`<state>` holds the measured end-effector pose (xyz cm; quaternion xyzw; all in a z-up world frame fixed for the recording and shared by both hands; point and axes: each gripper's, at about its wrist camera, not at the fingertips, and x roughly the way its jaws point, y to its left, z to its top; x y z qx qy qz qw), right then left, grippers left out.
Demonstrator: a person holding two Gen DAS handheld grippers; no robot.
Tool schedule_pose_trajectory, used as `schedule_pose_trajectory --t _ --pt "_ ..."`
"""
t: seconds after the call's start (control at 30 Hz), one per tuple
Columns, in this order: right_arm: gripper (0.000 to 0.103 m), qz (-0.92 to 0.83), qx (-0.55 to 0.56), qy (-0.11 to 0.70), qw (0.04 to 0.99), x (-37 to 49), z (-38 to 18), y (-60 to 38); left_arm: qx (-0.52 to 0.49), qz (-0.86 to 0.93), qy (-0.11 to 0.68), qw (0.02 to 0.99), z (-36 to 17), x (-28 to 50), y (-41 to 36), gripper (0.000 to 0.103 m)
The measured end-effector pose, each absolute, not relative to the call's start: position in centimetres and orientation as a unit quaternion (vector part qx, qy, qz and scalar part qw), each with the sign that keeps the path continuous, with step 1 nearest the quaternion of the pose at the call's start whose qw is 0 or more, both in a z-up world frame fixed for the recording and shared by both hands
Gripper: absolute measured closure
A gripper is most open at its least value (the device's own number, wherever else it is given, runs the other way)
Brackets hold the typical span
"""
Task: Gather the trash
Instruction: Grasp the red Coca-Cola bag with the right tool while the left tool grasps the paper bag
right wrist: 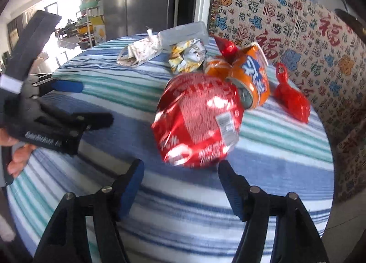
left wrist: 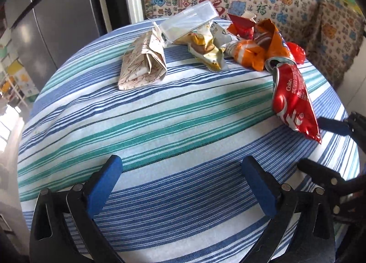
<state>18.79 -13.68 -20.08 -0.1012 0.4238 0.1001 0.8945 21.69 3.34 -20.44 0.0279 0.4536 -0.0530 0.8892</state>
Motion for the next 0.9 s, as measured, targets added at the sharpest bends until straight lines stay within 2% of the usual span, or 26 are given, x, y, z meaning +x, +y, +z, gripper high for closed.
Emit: schedule_pose_trajectory --t 0.23,0.27,0.9 --pt "0.03 0.078 -0.05 0.443 0.892 21.0 -20.5 -15.2 0.046 -0.09 0.453 0.886 -20.4 22.3 3.7 0.0" --pt "0.027 0.081 -0.036 0.445 0.891 21.2 -20.6 -15.6 0.051 -0.1 0.453 0.884 -20.4 22.7 4.1 0.0" --pt "0.023 0.073 -0.037 0.448 0.891 21.3 -20.7 -16.1 0.007 -0.022 0.452 0.892 -20.5 34.2 7.3 0.0"
